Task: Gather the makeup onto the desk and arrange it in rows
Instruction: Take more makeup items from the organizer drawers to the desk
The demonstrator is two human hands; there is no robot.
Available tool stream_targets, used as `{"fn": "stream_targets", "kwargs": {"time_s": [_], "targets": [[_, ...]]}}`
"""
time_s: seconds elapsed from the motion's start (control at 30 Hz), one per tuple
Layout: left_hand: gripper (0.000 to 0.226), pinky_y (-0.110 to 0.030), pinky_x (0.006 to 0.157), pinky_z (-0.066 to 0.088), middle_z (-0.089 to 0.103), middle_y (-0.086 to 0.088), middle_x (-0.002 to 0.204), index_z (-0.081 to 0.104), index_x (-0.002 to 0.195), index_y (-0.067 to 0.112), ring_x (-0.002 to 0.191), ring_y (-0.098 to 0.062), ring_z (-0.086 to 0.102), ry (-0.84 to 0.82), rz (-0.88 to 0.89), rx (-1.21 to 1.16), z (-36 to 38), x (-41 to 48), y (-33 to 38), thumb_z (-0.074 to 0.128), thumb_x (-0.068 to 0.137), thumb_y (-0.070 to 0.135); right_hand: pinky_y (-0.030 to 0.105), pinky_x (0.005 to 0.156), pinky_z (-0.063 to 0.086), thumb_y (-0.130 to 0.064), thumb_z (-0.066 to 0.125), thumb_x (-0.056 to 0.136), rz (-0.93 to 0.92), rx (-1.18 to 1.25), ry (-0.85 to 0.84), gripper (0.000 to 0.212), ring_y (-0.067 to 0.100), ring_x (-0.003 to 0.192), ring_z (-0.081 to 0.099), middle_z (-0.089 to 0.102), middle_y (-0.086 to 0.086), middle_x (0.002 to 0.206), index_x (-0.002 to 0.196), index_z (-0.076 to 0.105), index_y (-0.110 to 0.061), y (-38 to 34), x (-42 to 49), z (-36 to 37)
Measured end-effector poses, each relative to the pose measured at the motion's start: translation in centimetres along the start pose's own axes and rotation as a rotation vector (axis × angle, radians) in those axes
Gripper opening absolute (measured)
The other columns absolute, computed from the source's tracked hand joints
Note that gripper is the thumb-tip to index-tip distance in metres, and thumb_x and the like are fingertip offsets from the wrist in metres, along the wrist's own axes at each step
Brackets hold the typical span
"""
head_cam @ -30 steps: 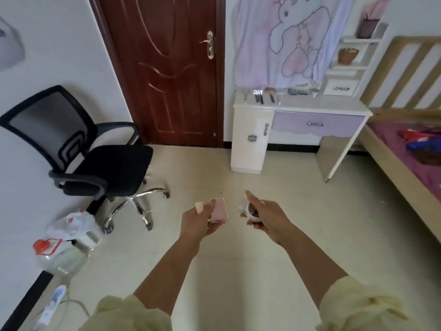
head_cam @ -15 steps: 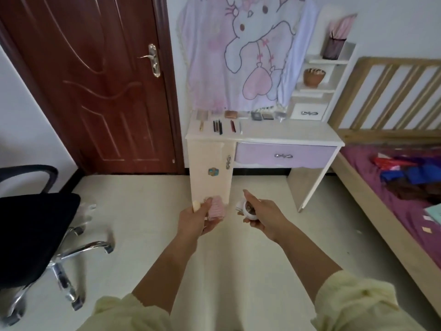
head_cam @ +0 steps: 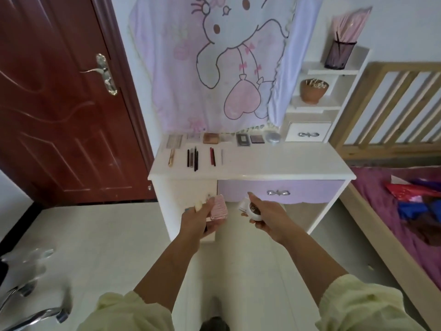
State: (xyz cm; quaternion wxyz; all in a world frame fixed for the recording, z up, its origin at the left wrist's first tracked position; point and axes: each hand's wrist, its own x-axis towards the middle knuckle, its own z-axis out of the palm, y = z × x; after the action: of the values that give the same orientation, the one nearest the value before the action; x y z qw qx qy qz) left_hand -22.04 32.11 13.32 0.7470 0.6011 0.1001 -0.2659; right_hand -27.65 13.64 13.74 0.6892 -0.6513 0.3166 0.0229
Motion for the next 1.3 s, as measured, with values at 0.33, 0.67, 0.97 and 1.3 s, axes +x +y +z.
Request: {"fn": "stream_targets", "kwargs": {"time_s": [0.33, 0.67, 0.97, 1.3], "targets": [[0.026, -0.028, 0.063, 0.058, 0.074, -0.011, 0.099, 0.066, 0.111, 0.006, 0.078, -0.024, 0.073, -0.129, -0.109, 0.185, 8.1, 18.9, 6.6, 0.067, 0.089, 0.022, 0.026, 0.059, 0.040, -0.051, 0.064, 0.087, 0.046, -0.087, 0.047, 0.042, 0.017, 0.059, 0.058, 0.056, 0.008, 0.077, 0.080, 0.056, -0.010, -7.6, 18.0, -4.5], [0.027, -0.019, 0.045, 0.050, 0.070, -0.016, 0.092, 0.061, 0.106, 0.001, 0.061, -0.020, 0.068, -0.017, -0.181, 0.308, 17.0, 34.5, 6.5, 0.064, 0.092, 0.024, 0.024, 0.058, 0.045, -0.049, 0.059, 0.091, 0.143, -0.267, 0.091, 0.041, 0.017, 0.065, 0.061, 0.070, 0.009, 0.080, 0.073, 0.059, -0.012, -11.6, 34.0, -11.4], [0.018, -0.031, 0.054, 0.057, 0.070, -0.018, 0.085, 0.065, 0.087, 0.004, 0.068, -0.030, 0.069, 0.209, -0.263, 0.280, 23.3, 44.5, 4.7, 0.070, 0.088, 0.021, 0.020, 0.047, 0.043, -0.050, 0.061, 0.089, 0.169, -0.541, -0.074, 0.045, 0.012, 0.055, 0.063, 0.060, 0.005, 0.074, 0.091, 0.052, -0.006, -13.9, 47.1, -16.0], [0.023, -0.033, 0.062, 0.060, 0.068, -0.003, 0.070, 0.065, 0.080, 0.014, 0.062, -0.017, 0.068, 0.357, -0.201, 0.560, 24.6, 48.2, 4.4, 0.065, 0.090, 0.034, 0.009, 0.040, 0.037, -0.041, 0.064, 0.090, 0.145, -0.619, -0.161, 0.038, 0.010, 0.063, 0.054, 0.061, 0.005, 0.085, 0.100, 0.052, -0.007, -12.9, 52.3, -13.7]]}}
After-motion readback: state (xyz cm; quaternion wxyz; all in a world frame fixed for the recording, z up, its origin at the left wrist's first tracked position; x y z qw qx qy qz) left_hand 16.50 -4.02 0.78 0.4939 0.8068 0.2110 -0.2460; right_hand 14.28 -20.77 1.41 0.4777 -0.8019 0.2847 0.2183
